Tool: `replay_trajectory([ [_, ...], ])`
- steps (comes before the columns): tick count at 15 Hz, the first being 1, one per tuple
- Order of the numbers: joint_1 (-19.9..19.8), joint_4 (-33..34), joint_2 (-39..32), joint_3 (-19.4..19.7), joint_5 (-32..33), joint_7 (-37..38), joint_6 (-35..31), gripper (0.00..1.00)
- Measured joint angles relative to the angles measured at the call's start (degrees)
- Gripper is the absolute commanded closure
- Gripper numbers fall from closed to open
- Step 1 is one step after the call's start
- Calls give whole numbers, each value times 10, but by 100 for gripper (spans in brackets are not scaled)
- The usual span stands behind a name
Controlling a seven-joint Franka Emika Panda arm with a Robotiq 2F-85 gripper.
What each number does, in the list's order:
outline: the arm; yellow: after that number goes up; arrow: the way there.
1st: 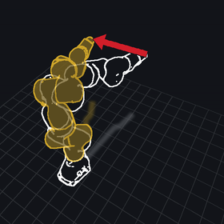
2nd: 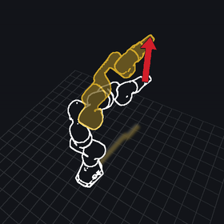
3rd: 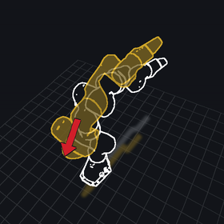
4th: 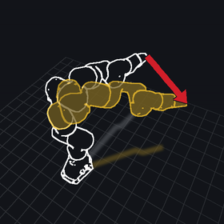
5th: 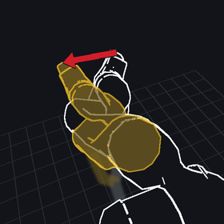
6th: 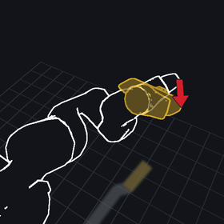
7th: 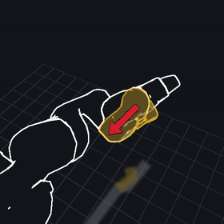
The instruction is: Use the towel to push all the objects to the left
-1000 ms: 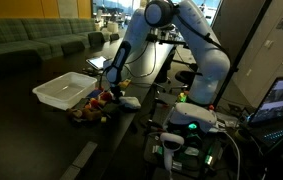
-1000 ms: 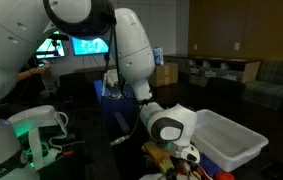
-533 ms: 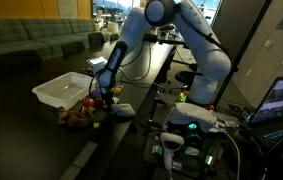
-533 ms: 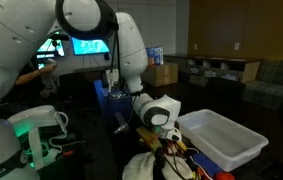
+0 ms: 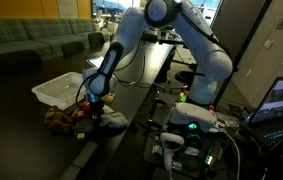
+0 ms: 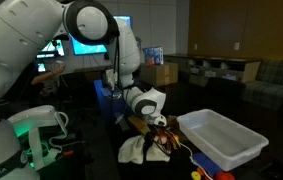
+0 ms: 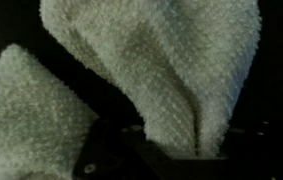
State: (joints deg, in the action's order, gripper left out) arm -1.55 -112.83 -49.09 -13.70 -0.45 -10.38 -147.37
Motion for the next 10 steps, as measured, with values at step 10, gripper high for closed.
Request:
replay_trajectory([
  [10, 37, 46, -39, -90, -4, -36, -76, 97],
])
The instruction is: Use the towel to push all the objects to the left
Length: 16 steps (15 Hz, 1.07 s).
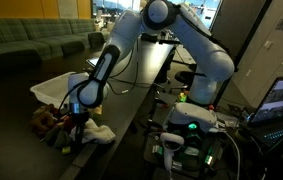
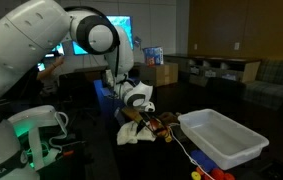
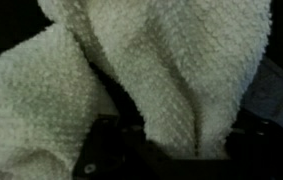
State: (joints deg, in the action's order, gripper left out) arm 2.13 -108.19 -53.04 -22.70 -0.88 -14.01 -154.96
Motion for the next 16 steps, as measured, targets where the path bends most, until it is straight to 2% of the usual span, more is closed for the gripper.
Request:
replay_trajectory([
  [3, -23, -4, 8, -32, -2, -35, 1, 97],
  [6, -78, -29, 30, -65, -10, -86, 7, 97],
  [9, -161, -82, 69, -98, -37, -153, 20, 97],
  [13, -294, -164, 129, -141, -96, -261, 42, 97],
  [16, -372, -213, 182, -146, -153, -328, 50, 97],
])
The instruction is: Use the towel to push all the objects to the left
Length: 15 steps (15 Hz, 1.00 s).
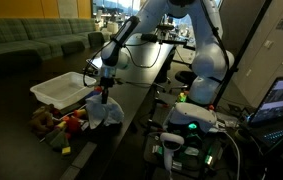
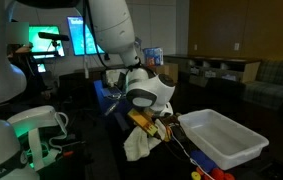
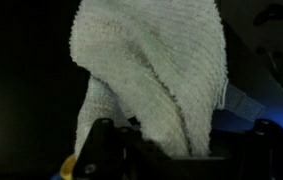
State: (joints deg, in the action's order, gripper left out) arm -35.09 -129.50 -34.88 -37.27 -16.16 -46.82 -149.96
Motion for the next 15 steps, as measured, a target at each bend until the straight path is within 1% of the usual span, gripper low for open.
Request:
replay_trajectory([
  [1, -17, -11, 17, 6, -15, -11, 0, 97],
  [3, -30, -24, 49, 39, -37, -18, -1, 97],
  [7, -11, -26, 82, 140, -60, -15, -15, 97],
  [9, -1, -24, 84, 183, -75, -13, -49, 97],
  [11, 9, -22, 83, 216, -80, 0, -92, 97],
  [13, 25, -15, 77, 242, -80, 27, -141, 97],
  [15, 52, 1, 58, 267, -70, 72, -198, 97],
])
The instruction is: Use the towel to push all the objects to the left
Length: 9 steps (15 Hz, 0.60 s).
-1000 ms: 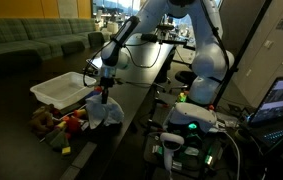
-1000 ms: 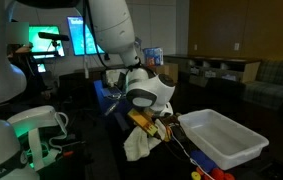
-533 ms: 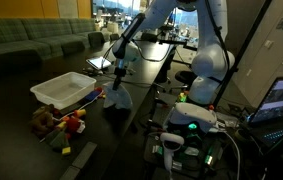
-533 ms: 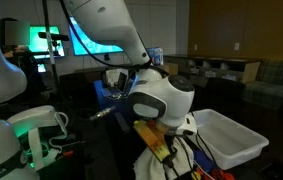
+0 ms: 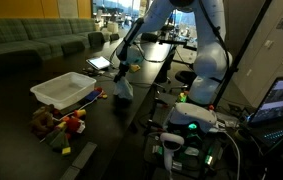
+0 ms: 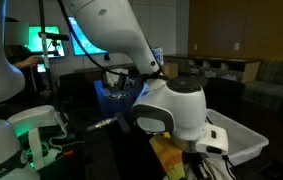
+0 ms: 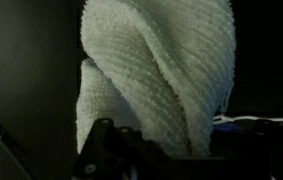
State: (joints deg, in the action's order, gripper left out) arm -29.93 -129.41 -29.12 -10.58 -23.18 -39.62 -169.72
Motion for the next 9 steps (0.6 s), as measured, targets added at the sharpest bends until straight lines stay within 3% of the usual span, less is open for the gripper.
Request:
replay_trajectory([
  [4, 71, 71, -74, 56, 79, 130, -63, 97],
  [9, 128, 206, -184, 97, 162, 237, -60, 97],
])
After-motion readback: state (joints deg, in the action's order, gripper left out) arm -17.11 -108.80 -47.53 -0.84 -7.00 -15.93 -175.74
